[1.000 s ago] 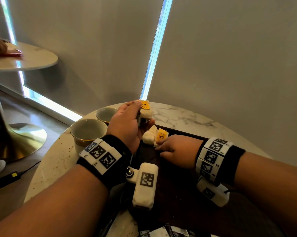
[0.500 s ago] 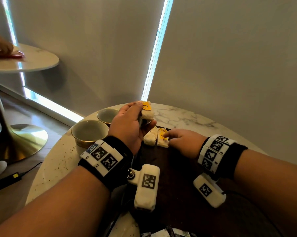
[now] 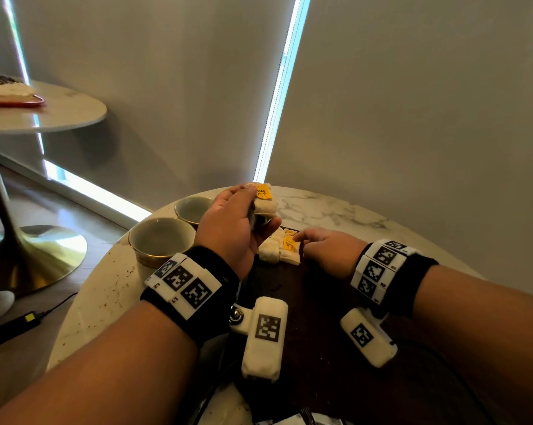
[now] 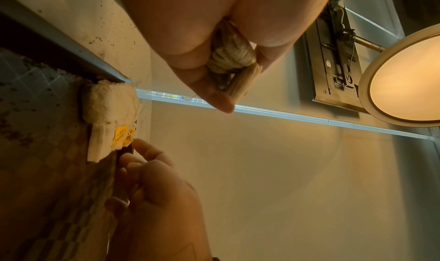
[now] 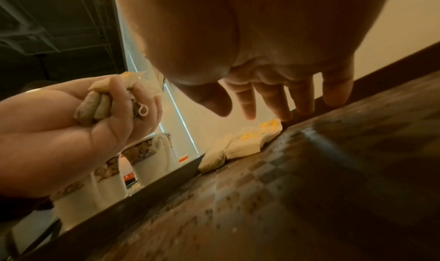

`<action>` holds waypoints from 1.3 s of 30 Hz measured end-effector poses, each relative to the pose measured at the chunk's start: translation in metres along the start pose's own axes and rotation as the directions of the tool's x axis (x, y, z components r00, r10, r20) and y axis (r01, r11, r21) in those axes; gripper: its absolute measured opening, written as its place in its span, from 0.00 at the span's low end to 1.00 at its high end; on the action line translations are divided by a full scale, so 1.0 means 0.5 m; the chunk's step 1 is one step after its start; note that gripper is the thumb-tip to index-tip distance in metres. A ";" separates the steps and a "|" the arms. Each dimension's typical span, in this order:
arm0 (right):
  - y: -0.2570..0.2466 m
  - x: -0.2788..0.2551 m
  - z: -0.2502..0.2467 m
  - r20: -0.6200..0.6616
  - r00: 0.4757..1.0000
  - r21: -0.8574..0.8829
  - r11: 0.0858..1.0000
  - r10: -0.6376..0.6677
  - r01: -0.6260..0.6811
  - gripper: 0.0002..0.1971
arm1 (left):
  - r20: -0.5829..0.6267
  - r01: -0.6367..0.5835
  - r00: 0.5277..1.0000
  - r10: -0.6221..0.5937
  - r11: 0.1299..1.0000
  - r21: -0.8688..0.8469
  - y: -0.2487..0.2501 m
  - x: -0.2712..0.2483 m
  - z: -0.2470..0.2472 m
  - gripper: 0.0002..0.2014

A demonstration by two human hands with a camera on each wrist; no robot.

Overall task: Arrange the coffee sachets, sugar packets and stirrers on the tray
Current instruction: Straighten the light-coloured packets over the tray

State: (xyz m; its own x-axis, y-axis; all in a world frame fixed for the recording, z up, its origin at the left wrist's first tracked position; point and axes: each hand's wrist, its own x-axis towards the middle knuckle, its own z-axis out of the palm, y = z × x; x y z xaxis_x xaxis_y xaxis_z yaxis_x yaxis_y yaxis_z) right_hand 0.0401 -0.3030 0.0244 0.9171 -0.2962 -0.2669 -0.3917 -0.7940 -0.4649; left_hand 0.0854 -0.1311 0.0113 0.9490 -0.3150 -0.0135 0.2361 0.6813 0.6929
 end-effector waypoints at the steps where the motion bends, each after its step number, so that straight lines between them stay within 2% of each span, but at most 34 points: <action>1: 0.001 0.004 -0.001 -0.004 1.000 0.047 0.999 0.011 -0.011 0.19 | 0.002 -0.001 1.000 0.001 1.000 0.004 0.000 -0.001 0.000 0.12; 4: 0.005 0.022 -0.003 0.027 0.999 0.117 0.993 0.019 -0.022 0.16 | -0.002 0.004 1.000 -0.004 1.000 0.015 -0.001 -0.001 0.000 0.14; 7: 0.001 0.038 -0.002 0.048 0.999 0.074 0.997 0.009 -0.012 0.11 | 0.003 0.013 1.000 -0.013 1.000 0.007 0.000 0.000 -0.001 0.17; 11: 0.003 0.037 -0.001 -0.013 1.000 0.066 0.998 0.005 -0.004 0.13 | 0.004 0.010 1.000 -0.010 1.000 0.013 -0.001 0.000 0.000 0.16; 13: -0.001 0.020 -0.009 -0.120 0.990 0.082 0.993 -0.069 0.080 0.15 | 0.015 0.015 1.000 -0.015 1.000 0.014 -0.001 -0.001 0.001 0.15; 17: -0.037 -0.025 -0.030 -0.318 0.914 0.206 0.923 -0.252 0.326 0.15 | 0.092 -0.012 0.996 0.011 1.000 0.010 -0.001 -0.009 0.000 0.10; 19: -0.062 -0.043 -0.037 -0.306 0.913 0.355 0.857 -0.270 0.373 0.19 | 0.143 -0.048 0.989 0.042 0.998 0.042 -0.002 -0.016 0.000 0.10; 21: -0.076 -0.049 -0.039 -0.262 0.922 0.464 0.801 -0.284 0.379 0.24 | 0.141 -0.002 0.990 -0.002 1.000 0.031 0.000 -0.017 0.001 0.12; 24: -0.084 -0.047 -0.032 -0.246 0.919 0.479 0.786 -0.308 0.391 0.15 | 0.132 0.052 0.990 -0.055 0.998 0.023 0.000 -0.013 0.001 0.14; 28: -0.083 -0.043 -0.028 -0.257 0.918 0.539 0.744 -0.301 0.394 0.09 | 0.164 0.041 0.985 -0.052 0.997 0.070 -0.004 -0.012 -0.004 0.18; 35: -0.086 -0.047 -0.024 -0.266 0.924 0.600 0.702 -0.276 0.383 0.04 | 0.166 0.027 0.985 -0.041 0.996 0.082 -0.007 -0.003 -0.010 0.20; 39: -0.091 -0.051 -0.030 -0.277 0.928 0.704 0.604 -0.251 0.373 0.08 | 0.121 0.049 0.991 -0.058 0.996 0.076 -0.012 0.004 -0.012 0.20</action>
State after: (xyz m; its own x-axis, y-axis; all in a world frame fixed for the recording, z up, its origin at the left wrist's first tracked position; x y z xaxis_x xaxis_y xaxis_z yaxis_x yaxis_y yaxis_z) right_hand 0.0357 -0.2673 0.0647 0.9694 -0.2230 0.1029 0.0537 -0.2162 -0.9749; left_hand 0.0873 -0.1318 0.0031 0.9016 -0.4312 0.0337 0.2654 0.6131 0.7441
